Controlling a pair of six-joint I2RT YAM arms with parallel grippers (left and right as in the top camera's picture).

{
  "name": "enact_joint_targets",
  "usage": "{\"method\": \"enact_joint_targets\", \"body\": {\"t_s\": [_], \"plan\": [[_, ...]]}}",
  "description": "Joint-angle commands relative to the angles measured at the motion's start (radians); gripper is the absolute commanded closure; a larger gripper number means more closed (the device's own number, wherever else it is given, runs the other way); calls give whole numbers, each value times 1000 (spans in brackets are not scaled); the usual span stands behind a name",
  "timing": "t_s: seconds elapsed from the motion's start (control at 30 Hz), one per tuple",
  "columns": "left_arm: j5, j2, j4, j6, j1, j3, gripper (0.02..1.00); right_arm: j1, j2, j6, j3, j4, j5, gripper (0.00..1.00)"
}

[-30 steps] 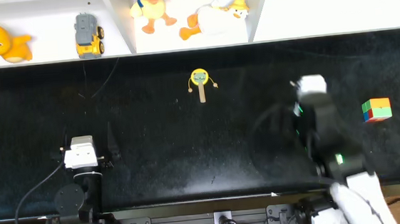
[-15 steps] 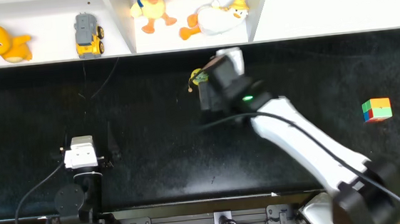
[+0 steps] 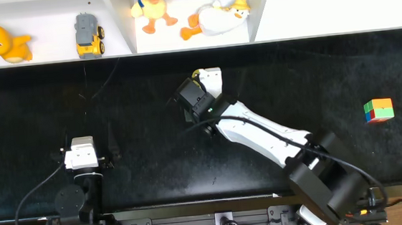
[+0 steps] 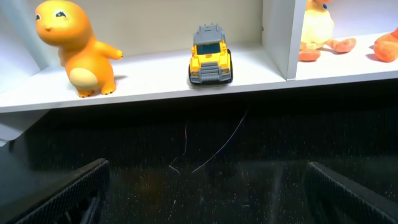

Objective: Store Toys

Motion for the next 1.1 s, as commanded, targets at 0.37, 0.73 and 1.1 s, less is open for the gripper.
{"method": "enact_joint_targets", "body": {"t_s": [0.37,0.73,1.1], "plan": [[-1,-11,-2,15,-7,-2,20,3,77,36,29,100,29,34],[-1,-11,-2,15,-7,-2,20,-1,98,36,29,126,26,485],[-1,-11,-2,15,-7,-2,20,-3,80,36,29,127,29,884]]}}
